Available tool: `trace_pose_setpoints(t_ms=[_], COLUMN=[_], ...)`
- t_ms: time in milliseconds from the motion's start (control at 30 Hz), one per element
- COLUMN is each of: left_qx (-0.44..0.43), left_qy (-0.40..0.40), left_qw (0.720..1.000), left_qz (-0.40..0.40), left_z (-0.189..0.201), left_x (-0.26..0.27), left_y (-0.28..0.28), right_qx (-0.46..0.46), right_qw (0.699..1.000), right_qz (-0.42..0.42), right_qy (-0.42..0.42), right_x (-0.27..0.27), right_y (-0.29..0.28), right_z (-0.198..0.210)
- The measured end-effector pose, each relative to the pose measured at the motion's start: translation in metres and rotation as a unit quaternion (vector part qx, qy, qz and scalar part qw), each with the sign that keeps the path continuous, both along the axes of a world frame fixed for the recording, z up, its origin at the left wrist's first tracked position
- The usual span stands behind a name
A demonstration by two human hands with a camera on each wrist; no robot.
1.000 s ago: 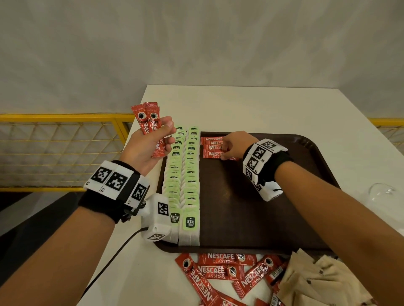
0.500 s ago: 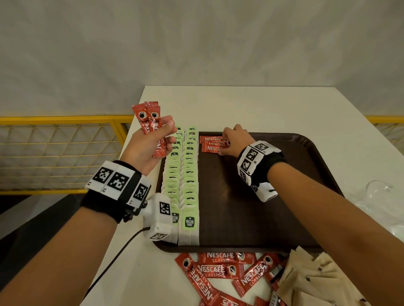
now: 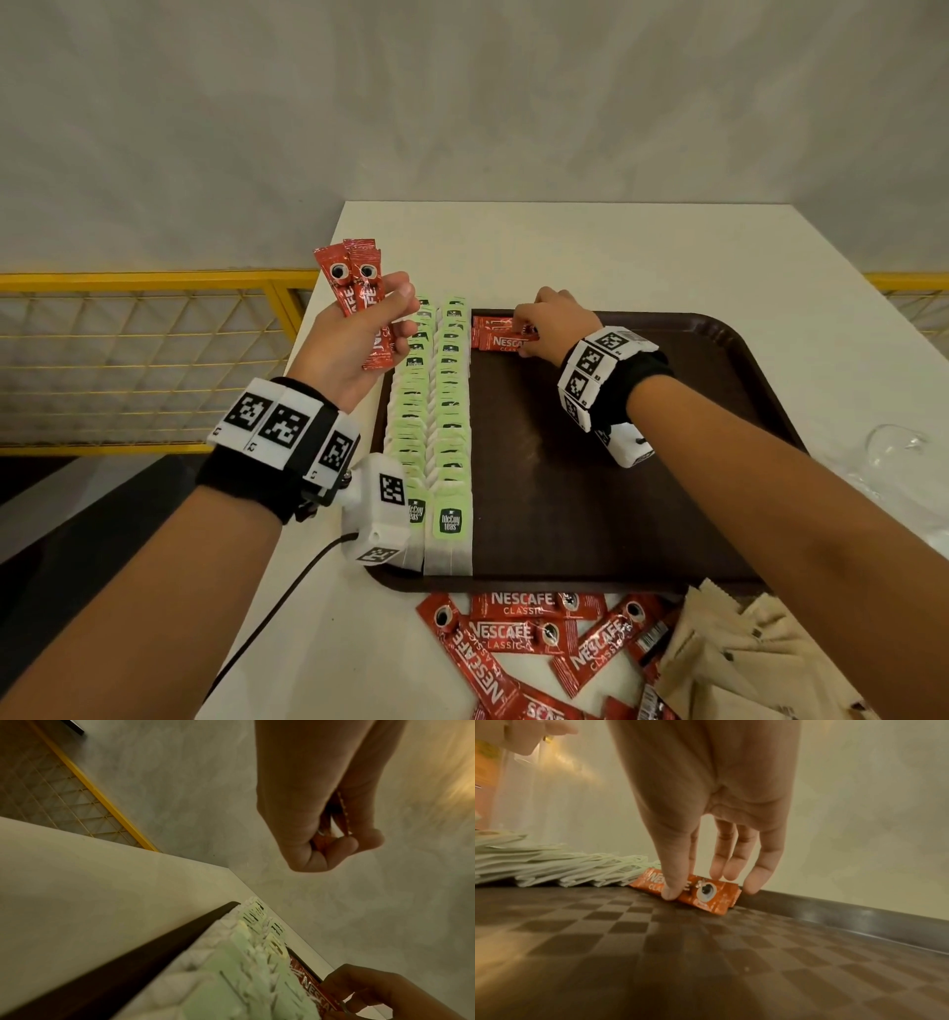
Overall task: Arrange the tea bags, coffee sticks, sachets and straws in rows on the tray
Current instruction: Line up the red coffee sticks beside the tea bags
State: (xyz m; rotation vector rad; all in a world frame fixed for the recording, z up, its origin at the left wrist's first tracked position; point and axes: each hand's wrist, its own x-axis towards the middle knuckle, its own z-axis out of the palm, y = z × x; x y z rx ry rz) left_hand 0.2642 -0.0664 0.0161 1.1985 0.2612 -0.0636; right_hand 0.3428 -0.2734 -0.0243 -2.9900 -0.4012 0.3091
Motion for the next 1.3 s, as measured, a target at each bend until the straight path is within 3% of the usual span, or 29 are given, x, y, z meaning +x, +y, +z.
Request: trace_pose_setpoints(t_ms=[267,667,767,833,900,1000,1100,1300], left_qx=[0.005,-0.064,-0.087,-0.081,-0.064,-0.044,-0.021,0.022], left_qy=[0.009,0.083,0.081,0.077,0.074,0.070,0.070,0.023], left_qw=[1.000,0.992,0.989,0.990,0.992,0.992,0.992,0.990], left_qz=[-0.004,-0.070,-0.083,-0.085,-0.083,-0.091,-0.104,-0.136], left_z=[0.001,0.006,0.009,0.010,0.011,0.013,0.014,0.021], left_x=[0.000,-0.003,-0.004,-0.005,-0.006,-0.008,-0.010,-0.023], left_y=[-0.002,-0.011,-0.010,-0.010,-0.012,-0.018,-0.024,-0.022], right_qx=[0.003,-0.005,0.026,0.111,0.251,0.409,0.482,0.639], right_qw=[1.000,0.999,0.999,0.991,0.964,0.912,0.868,0.747], right_qz=[0.011,0.044,0.043,0.035,0.019,0.011,0.034,-0.053], right_qy=[0.012,-0.002,-0.020,-0.062,-0.089,0.011,0.114,0.177], right_x=[0.003,0.003,0.002,0.000,-0.008,-0.027,-0.041,-0.050], right_y=[0.002,0.002,-0.001,0.001,0.008,0.027,0.039,0.023], right_z=[0.000,0.000,0.004,0.011,0.026,0.057,0.069,0.070])
